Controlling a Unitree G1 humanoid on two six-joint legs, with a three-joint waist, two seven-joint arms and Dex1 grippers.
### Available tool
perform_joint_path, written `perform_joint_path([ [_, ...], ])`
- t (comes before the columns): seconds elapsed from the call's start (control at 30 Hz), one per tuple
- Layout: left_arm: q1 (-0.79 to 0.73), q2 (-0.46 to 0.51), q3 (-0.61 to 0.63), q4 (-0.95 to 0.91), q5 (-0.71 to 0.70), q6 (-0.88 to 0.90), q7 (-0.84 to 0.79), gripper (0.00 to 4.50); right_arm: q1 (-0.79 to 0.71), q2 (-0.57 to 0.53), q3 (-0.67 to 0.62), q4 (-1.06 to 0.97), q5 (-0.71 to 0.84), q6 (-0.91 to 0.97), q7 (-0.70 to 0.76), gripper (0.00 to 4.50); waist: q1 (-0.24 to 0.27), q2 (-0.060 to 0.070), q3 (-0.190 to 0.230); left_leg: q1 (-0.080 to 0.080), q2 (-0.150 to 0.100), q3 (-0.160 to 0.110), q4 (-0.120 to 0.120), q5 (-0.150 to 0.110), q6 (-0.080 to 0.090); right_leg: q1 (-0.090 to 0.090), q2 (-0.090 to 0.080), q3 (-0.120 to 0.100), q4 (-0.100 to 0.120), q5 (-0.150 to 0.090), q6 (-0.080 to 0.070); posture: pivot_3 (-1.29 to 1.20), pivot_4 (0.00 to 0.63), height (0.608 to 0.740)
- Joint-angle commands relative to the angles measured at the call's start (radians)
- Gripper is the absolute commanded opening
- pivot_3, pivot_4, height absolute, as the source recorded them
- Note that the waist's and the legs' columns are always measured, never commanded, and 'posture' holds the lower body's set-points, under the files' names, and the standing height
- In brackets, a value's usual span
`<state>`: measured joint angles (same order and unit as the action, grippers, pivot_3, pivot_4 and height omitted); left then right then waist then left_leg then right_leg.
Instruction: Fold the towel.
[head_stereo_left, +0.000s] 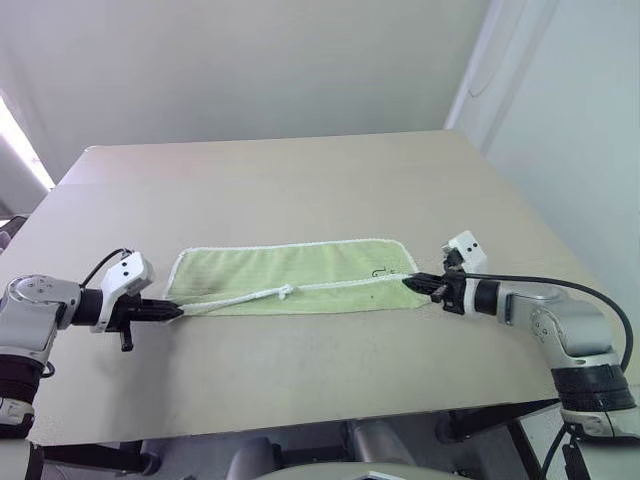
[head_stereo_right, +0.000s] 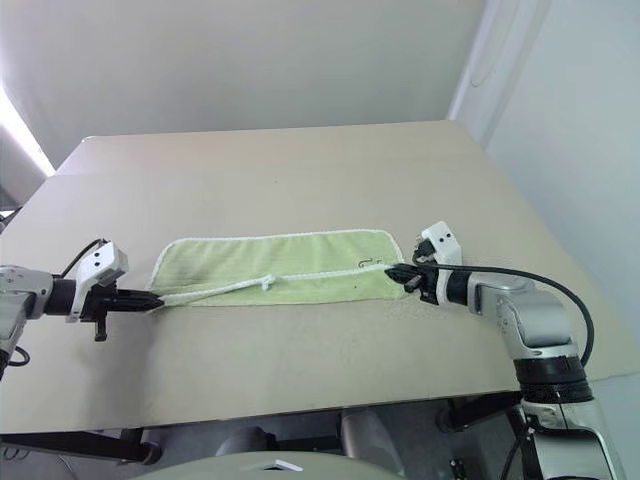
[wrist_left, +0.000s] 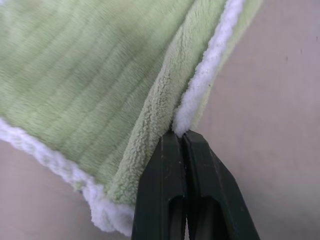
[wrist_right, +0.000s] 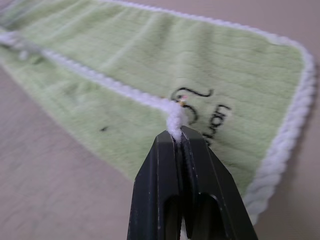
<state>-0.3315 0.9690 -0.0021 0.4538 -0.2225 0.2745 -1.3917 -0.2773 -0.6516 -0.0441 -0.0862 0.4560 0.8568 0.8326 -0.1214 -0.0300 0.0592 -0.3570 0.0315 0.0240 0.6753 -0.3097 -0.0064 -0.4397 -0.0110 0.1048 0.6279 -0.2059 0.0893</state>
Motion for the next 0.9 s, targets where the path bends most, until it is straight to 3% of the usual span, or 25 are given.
perform_joint_path([
  [0.03, -0.102, 0.012, 0.076, 0.013, -0.068, 0.098, 0.008, 0.0, -0.036, -0.018, -0.05, -0.04, 0.028, -0.03, 0.008, 0.03, 0.0, -0.002, 0.0, 0.0, 0.0, 0.0, 0.001, 0.0, 0.0, 0.0, 0.0, 0.0, 0.0, 0.0, 0.0, 0.0, 0.0, 0.712],
  [0.1, -0.16, 0.009, 0.093, 0.039, -0.092, 0.147, 0.011, 0.0, -0.07, -0.008, -0.078, -0.025, 0.036, -0.041, -0.006, 0.03, -0.001, -0.002, 0.0, 0.0, 0.0, 0.0, 0.002, 0.0, 0.0, 0.0, 0.0, 0.0, 0.001, 0.0, 0.0, 0.0, 0.0, 0.712],
  [0.23, -0.413, -0.023, 0.117, 0.209, -0.1, 0.209, 0.067, 0.0, -0.256, 0.033, -0.115, 0.144, -0.015, -0.138, -0.111, 0.03, -0.005, -0.002, 0.001, 0.0, -0.001, -0.001, 0.003, 0.0, 0.0, 0.001, 0.0, 0.0, 0.001, 0.0, 0.001, 0.0, 0.0, 0.712],
  [0.33, -0.579, -0.065, 0.093, 0.398, -0.044, 0.157, 0.139, 0.0, -0.384, 0.067, -0.108, 0.308, -0.063, -0.21, -0.167, 0.03, -0.005, -0.002, 0.001, 0.002, -0.001, -0.001, 0.003, 0.0, 0.0, 0.003, 0.0, 0.0, 0.001, 0.001, 0.001, 0.0, 0.0, 0.712],
  [0.5, -0.69, -0.118, 0.046, 0.581, 0.042, -0.005, 0.155, 0.0, -0.485, 0.094, -0.107, 0.462, -0.106, -0.345, -0.183, 0.03, -0.003, -0.001, 0.0, 0.002, -0.001, -0.001, -0.002, -0.001, 0.002, 0.002, 0.001, 0.0, 0.0, 0.0, 0.003, 0.0, 0.0, 0.712],
  [0.73, -0.902, -0.221, 0.078, 0.828, 0.14, -0.208, 0.55, 0.0, -0.807, 0.106, -0.126, 0.996, -0.211, -0.662, -0.318, 0.03, 0.0, -0.002, 0.001, -0.012, -0.002, -0.001, 0.002, -0.001, 0.002, -0.007, 0.0, 0.0, 0.001, 0.004, 0.004, 0.0, 0.0, 0.712],
  [0.83, -0.963, -0.244, 0.092, 0.861, 0.163, -0.252, 0.674, 0.0, -0.882, 0.102, -0.12, 1.113, -0.234, -0.741, -0.318, 0.03, -0.001, -0.002, 0.001, -0.012, -0.002, -0.001, 0.002, -0.002, 0.003, -0.007, -0.001, 0.0, 0.0, 0.004, 0.004, 0.0, 0.0, 0.712],
  [0.9, -0.979, -0.245, 0.085, 0.867, 0.182, -0.273, 0.672, 0.0, -0.891, 0.094, -0.109, 1.129, -0.243, -0.76, -0.272, 0.03, -0.001, -0.002, 0.001, -0.013, -0.002, -0.001, 0.002, -0.002, 0.004, -0.007, -0.001, 0.0, -0.001, 0.004, 0.004, 0.0, 0.0, 0.712],
])
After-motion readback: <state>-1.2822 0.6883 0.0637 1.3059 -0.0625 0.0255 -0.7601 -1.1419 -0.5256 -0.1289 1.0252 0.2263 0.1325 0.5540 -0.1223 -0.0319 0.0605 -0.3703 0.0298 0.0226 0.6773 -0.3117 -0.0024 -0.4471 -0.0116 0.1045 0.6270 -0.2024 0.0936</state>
